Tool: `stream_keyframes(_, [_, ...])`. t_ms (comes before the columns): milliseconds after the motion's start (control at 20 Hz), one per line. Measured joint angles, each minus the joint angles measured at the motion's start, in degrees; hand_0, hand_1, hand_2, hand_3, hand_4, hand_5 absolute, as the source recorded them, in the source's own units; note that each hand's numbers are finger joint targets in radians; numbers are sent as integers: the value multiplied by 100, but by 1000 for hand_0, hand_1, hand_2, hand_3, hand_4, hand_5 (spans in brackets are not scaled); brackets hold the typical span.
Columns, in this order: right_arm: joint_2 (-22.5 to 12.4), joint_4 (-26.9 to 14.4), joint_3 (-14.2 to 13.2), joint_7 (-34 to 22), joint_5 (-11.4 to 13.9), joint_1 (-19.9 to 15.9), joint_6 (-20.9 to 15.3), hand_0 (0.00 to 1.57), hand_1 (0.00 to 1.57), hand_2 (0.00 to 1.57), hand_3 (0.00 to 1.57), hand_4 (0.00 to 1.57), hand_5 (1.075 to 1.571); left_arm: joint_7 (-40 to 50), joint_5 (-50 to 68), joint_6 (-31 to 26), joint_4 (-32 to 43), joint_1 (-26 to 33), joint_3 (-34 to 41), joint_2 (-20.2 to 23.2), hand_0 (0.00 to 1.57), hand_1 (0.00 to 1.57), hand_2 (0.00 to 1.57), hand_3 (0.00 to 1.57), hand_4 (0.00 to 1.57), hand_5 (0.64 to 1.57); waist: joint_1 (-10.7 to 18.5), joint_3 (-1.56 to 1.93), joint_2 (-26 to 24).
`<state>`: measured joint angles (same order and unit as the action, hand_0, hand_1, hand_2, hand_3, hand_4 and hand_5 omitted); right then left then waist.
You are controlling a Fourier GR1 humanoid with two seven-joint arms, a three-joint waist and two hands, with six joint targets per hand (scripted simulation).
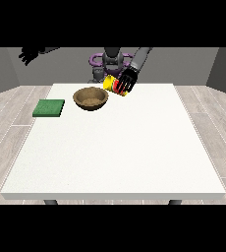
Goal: Pick the cup and pour the ball into the bowl, then pick the bowl and place it on the pad
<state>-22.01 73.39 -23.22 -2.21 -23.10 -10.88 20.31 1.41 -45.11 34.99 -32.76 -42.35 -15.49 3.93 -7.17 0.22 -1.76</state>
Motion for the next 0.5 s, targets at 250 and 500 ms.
stream_keyframes(250, [-60, -313, -6, 44, -34, -3, 203, 0, 0, 0, 172, 699, 1560, 1281, -955, -280, 321, -618, -597, -254, 1311, 1311, 1571, 1571, 1470, 1529, -84, -6, -126])
stream_keyframes(500, [-128, -650, -18, 141, 33, -207, 225, 0, 0, 0, 250, 697, 1555, 2327, -1770, -854, 437, -1185, -1294, -351, 1487, 1487, 1571, 1571, 1191, 1561, -74, -9, -141])
